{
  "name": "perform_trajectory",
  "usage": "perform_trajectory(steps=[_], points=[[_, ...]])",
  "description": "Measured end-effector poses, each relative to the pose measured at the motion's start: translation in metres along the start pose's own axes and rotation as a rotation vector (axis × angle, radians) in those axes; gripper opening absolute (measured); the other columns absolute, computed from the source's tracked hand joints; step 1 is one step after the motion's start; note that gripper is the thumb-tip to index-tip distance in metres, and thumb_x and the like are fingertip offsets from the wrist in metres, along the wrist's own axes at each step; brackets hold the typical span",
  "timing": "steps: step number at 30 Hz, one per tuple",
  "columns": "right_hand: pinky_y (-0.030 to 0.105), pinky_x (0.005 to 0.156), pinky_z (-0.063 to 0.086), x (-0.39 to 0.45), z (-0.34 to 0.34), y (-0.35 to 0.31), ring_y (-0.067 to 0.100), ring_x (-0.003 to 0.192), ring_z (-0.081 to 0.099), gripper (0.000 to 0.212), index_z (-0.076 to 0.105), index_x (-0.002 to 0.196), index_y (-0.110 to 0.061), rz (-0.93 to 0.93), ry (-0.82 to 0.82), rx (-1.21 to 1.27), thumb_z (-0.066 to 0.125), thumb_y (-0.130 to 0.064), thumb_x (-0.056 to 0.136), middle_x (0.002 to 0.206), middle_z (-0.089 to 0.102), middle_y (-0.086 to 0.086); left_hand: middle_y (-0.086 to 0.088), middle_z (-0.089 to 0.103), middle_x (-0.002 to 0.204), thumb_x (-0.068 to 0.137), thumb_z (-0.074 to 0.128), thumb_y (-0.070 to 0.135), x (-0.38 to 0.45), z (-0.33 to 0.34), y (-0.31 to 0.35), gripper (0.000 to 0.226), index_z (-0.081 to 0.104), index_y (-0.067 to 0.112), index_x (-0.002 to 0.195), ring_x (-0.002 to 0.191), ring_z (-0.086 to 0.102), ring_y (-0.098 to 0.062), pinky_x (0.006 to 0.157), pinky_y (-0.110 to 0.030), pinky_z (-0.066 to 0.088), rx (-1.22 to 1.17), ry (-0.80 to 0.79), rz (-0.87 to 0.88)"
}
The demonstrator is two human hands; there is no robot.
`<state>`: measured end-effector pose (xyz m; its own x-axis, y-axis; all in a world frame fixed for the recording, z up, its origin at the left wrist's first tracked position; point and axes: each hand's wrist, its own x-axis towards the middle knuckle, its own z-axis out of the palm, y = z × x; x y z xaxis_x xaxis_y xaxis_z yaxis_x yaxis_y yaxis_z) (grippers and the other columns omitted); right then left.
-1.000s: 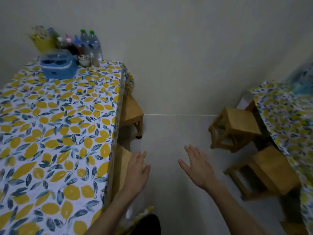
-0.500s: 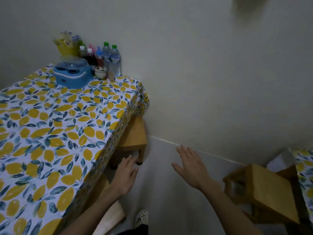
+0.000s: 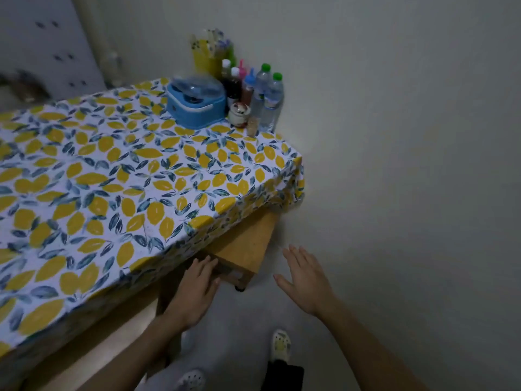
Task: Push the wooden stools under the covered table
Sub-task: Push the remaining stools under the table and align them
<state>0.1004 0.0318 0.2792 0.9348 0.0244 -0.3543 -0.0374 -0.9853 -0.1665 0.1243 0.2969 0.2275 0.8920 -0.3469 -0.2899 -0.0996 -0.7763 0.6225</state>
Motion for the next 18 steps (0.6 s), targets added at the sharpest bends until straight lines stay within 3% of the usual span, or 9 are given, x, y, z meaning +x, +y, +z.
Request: perform_trajectory(steps=[4, 8, 11, 15, 18], points=[[0.041, 0.121, 0.008, 0.060, 0.007, 0.051, 0.024, 0.149, 0.009, 0.097, 0.013, 0.153, -0.017, -0.190, -0.100, -0.067, 0.003, -0.069, 0.073, 0.162, 0.013, 0.006, -0.003, 0.013, 0.160, 0.097, 0.028, 0.048, 0.037, 0.040, 0.016, 0.059, 0.021, 0.022, 0.150, 0.148, 0.000, -0.025, 0.119, -0.041, 0.006, 0.018, 0.018, -0.131], [0.042, 0.120, 0.011, 0.123, 0.029, 0.089, 0.024, 0.149, 0.009, 0.097, 0.013, 0.153, -0.015, -0.341, -0.168, -0.105, 0.003, -0.069, 0.073, 0.162, 0.012, 0.005, -0.002, 0.008, 0.161, 0.080, -0.004, 0.076, 0.075, 0.069, 0.003, 0.090, 0.012, 0.024, 0.151, 0.148, -0.005, -0.022, 0.117, -0.042, 0.001, 0.180, -0.005, -0.196], [0.041, 0.120, 0.011, 0.167, 0.066, 0.102, 0.026, 0.149, 0.010, 0.095, 0.018, 0.152, -0.015, -0.399, -0.173, -0.074, 0.006, -0.068, 0.074, 0.161, 0.016, 0.005, -0.003, 0.002, 0.161, 0.084, 0.005, 0.064, 0.105, 0.091, -0.015, 0.080, 0.007, 0.023, 0.152, 0.148, -0.008, -0.023, 0.118, -0.042, 0.000, 0.249, -0.042, -0.292], [0.039, 0.119, 0.006, 0.211, 0.132, 0.102, 0.023, 0.149, 0.002, 0.099, 0.015, 0.153, -0.019, -0.426, -0.212, -0.022, 0.004, -0.071, 0.071, 0.163, 0.006, 0.003, -0.002, -0.006, 0.161, 0.060, -0.021, 0.084, 0.148, 0.137, -0.056, 0.112, 0.002, 0.023, 0.152, 0.146, -0.013, -0.021, 0.117, -0.042, -0.004, 0.208, -0.055, -0.333], [0.041, 0.120, 0.004, 0.238, 0.190, 0.097, 0.024, 0.149, -0.003, 0.101, 0.015, 0.154, -0.018, -0.416, -0.197, 0.007, 0.007, -0.073, 0.070, 0.163, 0.001, 0.004, -0.004, -0.012, 0.160, 0.057, -0.026, 0.082, 0.183, 0.178, -0.094, 0.114, -0.003, 0.023, 0.151, 0.142, -0.020, -0.016, 0.114, -0.038, -0.010, 0.208, -0.061, -0.320]])
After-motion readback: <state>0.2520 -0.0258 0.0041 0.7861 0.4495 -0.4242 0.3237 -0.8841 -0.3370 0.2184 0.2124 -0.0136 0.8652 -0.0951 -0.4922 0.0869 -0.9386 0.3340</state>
